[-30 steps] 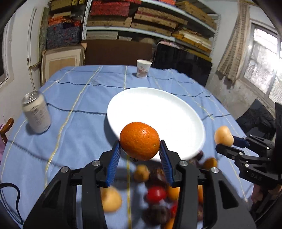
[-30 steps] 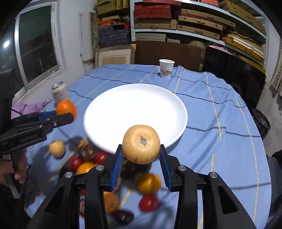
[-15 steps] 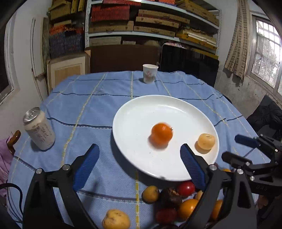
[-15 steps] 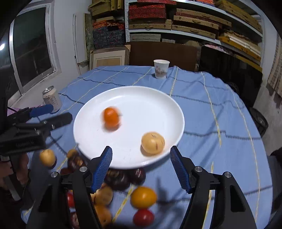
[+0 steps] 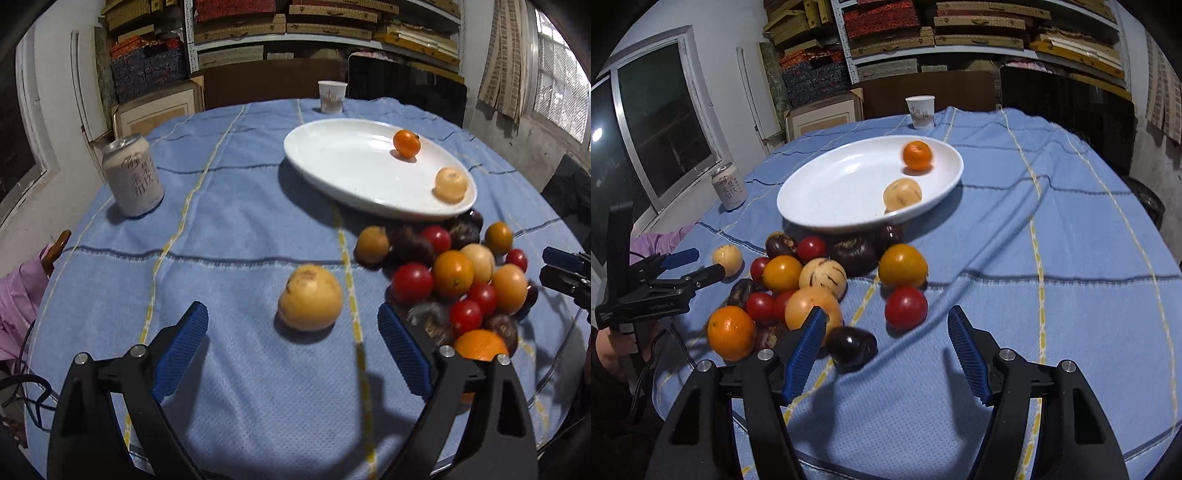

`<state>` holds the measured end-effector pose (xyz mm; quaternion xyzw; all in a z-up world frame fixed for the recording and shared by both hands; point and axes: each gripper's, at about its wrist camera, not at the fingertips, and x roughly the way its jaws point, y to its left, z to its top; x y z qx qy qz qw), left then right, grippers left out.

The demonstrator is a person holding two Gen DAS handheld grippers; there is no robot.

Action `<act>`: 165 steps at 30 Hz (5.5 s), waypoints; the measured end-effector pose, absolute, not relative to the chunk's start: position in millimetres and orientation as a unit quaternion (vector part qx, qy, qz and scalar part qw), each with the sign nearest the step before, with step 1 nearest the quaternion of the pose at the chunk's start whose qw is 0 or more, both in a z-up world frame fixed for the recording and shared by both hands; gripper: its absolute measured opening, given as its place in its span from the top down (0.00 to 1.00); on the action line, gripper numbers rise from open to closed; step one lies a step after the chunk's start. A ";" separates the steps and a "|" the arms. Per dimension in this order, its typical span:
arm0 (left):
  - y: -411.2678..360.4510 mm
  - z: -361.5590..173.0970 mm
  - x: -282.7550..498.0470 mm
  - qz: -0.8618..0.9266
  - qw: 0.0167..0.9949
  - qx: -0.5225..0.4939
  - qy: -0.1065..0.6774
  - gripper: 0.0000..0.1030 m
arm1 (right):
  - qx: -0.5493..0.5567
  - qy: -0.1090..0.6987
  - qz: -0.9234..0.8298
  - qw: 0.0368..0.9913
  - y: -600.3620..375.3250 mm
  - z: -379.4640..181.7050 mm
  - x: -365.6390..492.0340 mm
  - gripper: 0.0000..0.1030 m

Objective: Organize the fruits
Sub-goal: 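Grasp the yellow round fruit with the left tool while the right tool grasps a dark purple fruit, then lower both held fruits onto the white plate and open both tools, then grasp a mandarin with the left tool while the right tool grasps a large orange-tan fruit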

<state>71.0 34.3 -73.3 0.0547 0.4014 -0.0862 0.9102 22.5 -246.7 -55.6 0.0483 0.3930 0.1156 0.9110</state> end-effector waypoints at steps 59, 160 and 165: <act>34.0 -63.9 72.2 -0.133 0.915 -0.024 0.381 0.63 | 0.014 0.386 0.155 0.909 -218.5 -48.8 8.0 0.68; -9.1 -66.4 23.7 -0.213 0.906 0.012 0.365 0.56 | 0.002 0.356 0.202 0.913 -213.4 -56.7 20.5 0.40; -11.4 -67.2 22.3 -0.212 0.907 0.016 0.364 0.56 | 0.001 0.357 0.218 0.908 -207.7 -56.7 20.5 0.40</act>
